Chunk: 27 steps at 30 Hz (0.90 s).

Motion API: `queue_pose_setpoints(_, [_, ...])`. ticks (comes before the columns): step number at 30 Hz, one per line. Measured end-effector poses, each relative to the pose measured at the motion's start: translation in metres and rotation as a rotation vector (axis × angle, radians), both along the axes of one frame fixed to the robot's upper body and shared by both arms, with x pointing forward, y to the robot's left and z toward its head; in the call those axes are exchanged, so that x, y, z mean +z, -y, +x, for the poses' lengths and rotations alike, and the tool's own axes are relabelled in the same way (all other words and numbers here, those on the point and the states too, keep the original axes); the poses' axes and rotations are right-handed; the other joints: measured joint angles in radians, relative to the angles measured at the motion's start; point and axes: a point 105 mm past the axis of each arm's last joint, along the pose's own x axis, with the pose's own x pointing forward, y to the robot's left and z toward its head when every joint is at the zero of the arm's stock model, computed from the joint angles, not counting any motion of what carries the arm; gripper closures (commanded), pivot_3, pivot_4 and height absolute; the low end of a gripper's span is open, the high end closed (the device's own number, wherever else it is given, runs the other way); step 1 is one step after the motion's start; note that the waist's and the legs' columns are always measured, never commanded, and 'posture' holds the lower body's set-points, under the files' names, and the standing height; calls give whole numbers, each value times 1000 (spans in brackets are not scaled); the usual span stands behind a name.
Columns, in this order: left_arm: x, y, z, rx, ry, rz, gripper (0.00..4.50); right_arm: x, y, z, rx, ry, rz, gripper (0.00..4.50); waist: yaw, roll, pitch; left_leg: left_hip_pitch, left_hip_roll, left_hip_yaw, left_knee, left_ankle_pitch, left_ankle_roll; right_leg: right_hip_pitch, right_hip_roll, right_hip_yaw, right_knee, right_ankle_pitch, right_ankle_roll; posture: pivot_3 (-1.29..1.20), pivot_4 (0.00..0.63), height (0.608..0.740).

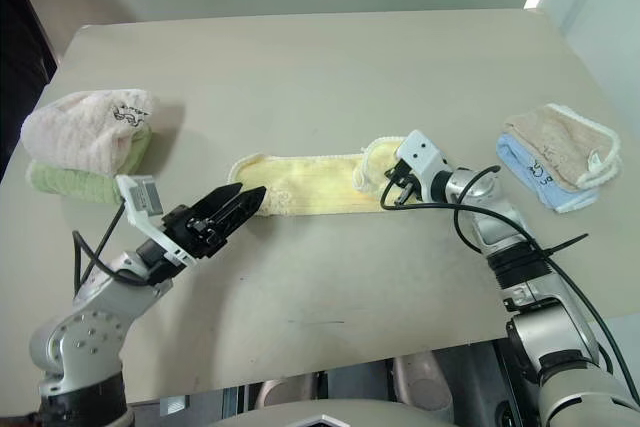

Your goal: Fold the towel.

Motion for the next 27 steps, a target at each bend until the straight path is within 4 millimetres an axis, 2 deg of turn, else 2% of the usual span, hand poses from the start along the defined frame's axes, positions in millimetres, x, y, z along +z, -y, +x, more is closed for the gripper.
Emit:
queue_pose_setpoints(2, [-9,-1,-9,89,-61,-54,0,-1,-3,2,-5,-3,34,4477,-2,0,0,7,-1,1,-1,0,-1,7,0,2,-1,-1,0,0,150,740])
queue_pose_setpoints(5, [-21,-4,-19,169,-147,-79,0,7,-6,3,-6,-4,107,4477,-3,1,1,10,-1,1,-2,0,-1,8,1,2,0,-1,0,0,150,740])
queue_pose_setpoints(12, [-35,-11,-31,340,-301,-233,0,76,-11,-1,98,155,240,4477,0,2,1,10,-7,3,-2,-2,-5,9,3,2,0,-4,-2,0,150,740])
queue_pose_setpoints(14, [-35,-9,-28,362,-324,-268,0,87,-10,0,107,185,253,4477,1,2,1,10,-7,2,-2,-2,-5,9,3,2,0,-5,-2,0,150,740])
queue_pose_setpoints(16, [-37,-7,-24,369,-346,-282,0,90,-9,0,104,193,259,4477,2,2,1,10,-7,2,-2,-2,-5,9,3,2,0,-5,-2,0,150,740])
queue_pose_setpoints(20, [-36,-8,4,399,-353,-388,0,98,-6,1,91,208,292,4477,7,3,2,10,-10,3,-1,-1,-7,9,3,1,1,-4,-3,0,150,740])
queue_pose_setpoints(27, [-34,-7,37,393,-364,-460,0,113,-6,-3,81,252,314,4477,14,3,3,12,-13,3,-1,1,-7,13,2,0,0,-3,-3,0,150,740])
